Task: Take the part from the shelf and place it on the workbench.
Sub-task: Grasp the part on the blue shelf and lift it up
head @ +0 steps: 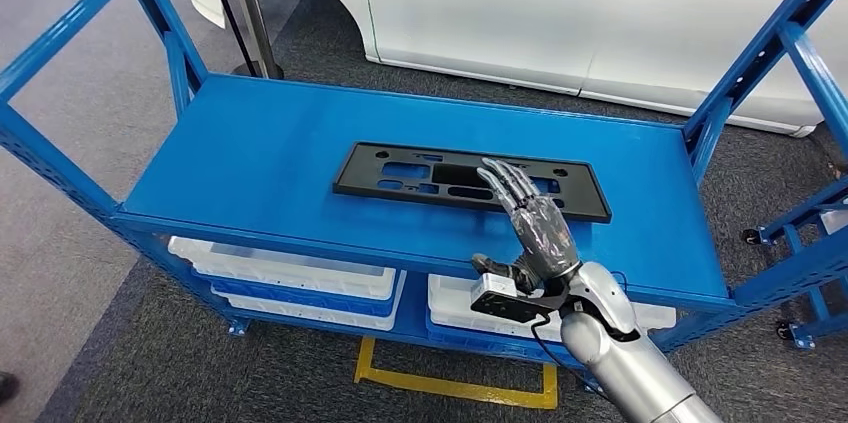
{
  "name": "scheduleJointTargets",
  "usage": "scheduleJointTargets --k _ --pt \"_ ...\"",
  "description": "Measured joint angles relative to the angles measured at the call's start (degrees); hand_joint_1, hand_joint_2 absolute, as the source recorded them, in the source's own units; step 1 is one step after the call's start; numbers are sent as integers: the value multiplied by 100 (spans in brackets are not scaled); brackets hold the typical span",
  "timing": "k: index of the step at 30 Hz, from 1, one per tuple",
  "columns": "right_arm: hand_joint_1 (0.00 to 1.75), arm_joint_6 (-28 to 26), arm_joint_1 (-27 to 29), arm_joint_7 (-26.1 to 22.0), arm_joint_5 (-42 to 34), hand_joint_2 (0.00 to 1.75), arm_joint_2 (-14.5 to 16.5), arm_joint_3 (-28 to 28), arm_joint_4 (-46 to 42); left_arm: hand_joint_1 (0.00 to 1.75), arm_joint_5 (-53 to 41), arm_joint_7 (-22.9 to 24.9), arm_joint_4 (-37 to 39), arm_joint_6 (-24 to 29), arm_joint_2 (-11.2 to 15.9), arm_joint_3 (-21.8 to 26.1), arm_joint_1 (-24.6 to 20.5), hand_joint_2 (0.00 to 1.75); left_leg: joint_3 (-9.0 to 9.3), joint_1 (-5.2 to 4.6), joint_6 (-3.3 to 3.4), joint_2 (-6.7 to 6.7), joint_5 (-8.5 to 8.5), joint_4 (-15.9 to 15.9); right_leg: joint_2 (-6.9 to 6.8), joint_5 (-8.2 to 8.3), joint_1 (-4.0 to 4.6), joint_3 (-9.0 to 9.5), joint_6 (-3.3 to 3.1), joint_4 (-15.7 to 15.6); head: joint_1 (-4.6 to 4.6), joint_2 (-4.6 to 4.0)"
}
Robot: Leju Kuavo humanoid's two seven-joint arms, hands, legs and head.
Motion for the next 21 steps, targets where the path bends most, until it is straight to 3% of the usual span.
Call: scheduleJointTargets --k 1,2,4,7,8,10,11,12,13,15,17,21 --pt "0 42 -71 3 11 0 37 36 20 0 5 -1 0 -2 0 -13 -4 0 34 -9 -29 -1 -37 8 -3 144 14 124 -26 -310 -1 0" --pt "0 80 -133 9 25 0 74 74 40 0 11 -2 0 -2 0 -22 -10 0 47 -17 -57 0 -63 14 -6 184 30 206 -54 -506 -2 0" --pt "0 140 -217 26 50 0 152 146 84 0 18 -4 0 -1 0 -33 -19 0 54 -29 -113 3 -84 3 -2 115 61 255 -105 -624 -3 0" --pt "0 184 -311 52 91 0 257 234 162 0 26 -4 0 1 13 -45 -24 0 2 -19 -196 9 -219 155 0 95 13 348 -196 -736 -8 1" --pt "0 192 -339 58 99 0 298 262 188 0 28 -4 0 3 18 -48 -26 0 -119 -14 -219 6 -343 409 -1 88 -5 392 -230 -769 -9 1" --pt "0 212 -373 62 105 0 374 319 240 0 28 -4 0 11 20 -54 -26 0 -550 -6 -258 -1 -618 1188 -4 46 0 450 -271 -782 -11 1" --pt "0 219 -377 63 106 0 399 347 267 0 29 -3 0 14 20 -57 -25 0 -763 -3 -273 -1 -675 1508 -3 19 2 476 -278 -779 -11 0" --pt "0 224 -377 63 107 0 418 370 293 0 29 -3 0 17 20 -60 -23 0 -896 2 -283 0 -619 1644 -1 -12 2 509 -276 -775 -11 0" --pt "0 226 -377 64 107 0 430 387 317 0 29 -3 0 16 22 -62 -19 0 -919 8 -287 0 -446 1553 3 -45 1 549 -268 -772 -11 0" --pt "0 233 -384 65 108 87 450 409 355 0 29 -3 0 12 27 -69 -9 0 -697 24 -278 0 64 862 12 -123 -4 644 -236 -764 -10 1" --pt "0 245 -408 69 114 175 469 431 396 0 31 -4 2 6 29 -77 -3 0 -472 13 -239 -10 301 286 29 -187 18 674 -176 -738 -9 0" --pt "0 274 -450 117 122 175 495 483 474 0 44 -2 5 5 30 -89 4 0 -401 -6 -122 -30 243 102 37 -201 44 682 -89 -776 -8 0"
